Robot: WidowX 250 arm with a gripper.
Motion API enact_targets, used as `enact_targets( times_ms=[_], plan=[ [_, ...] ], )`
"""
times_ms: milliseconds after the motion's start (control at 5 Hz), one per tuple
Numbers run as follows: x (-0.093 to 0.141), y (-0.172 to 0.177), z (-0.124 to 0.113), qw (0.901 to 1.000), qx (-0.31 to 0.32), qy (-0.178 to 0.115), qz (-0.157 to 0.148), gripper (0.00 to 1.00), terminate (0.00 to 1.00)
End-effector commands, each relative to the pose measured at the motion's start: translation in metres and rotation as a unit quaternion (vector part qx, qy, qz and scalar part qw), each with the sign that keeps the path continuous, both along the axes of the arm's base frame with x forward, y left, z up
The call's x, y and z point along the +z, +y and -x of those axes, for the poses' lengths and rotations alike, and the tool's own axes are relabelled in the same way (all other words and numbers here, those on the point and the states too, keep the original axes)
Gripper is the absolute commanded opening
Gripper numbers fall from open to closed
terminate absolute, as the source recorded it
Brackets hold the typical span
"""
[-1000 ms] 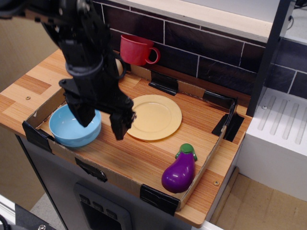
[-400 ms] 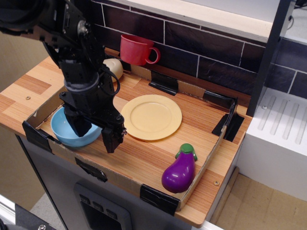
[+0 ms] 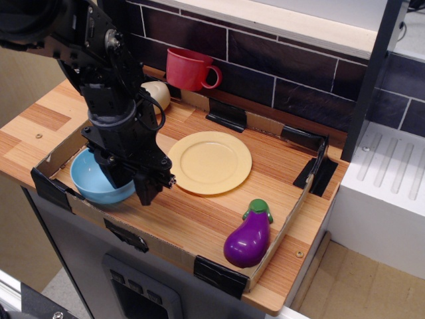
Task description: Put bowl on plate
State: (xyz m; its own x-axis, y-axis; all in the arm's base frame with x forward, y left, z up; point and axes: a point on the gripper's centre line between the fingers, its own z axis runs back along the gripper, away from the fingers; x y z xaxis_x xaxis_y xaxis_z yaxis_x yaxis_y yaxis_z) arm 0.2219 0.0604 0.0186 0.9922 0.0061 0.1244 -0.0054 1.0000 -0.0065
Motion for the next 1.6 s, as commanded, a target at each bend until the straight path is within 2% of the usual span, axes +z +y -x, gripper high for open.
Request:
enact_targets(
  times_ms=[0,200,400,600,800,1000,1200,1400],
  plan=[
    [0.009,0.004,-0.008,0.9993,0.027,-0.020,-0.017,0.00,0.00],
    [0.020,-0.003,-0.013,0.9987,0.038,-0.029,-0.015,0.00,0.00],
    [0.041,-0.024,-0.025,0.9978,0.054,-0.038,0.000,0.00,0.00],
    [0.053,-0.049,-0.045,0.9974,0.063,-0.032,0.014,0.00,0.00],
    [0.053,-0.078,-0.069,0.9978,0.057,-0.031,0.017,0.00,0.00],
    [0.044,-0.091,-0.094,0.9979,0.051,-0.039,0.005,0.00,0.00],
    [0.036,-0.085,-0.102,0.9976,0.058,-0.037,-0.001,0.00,0.00],
    [0.030,-0.080,-0.098,0.9976,0.055,-0.041,-0.013,0.00,0.00]
  ],
)
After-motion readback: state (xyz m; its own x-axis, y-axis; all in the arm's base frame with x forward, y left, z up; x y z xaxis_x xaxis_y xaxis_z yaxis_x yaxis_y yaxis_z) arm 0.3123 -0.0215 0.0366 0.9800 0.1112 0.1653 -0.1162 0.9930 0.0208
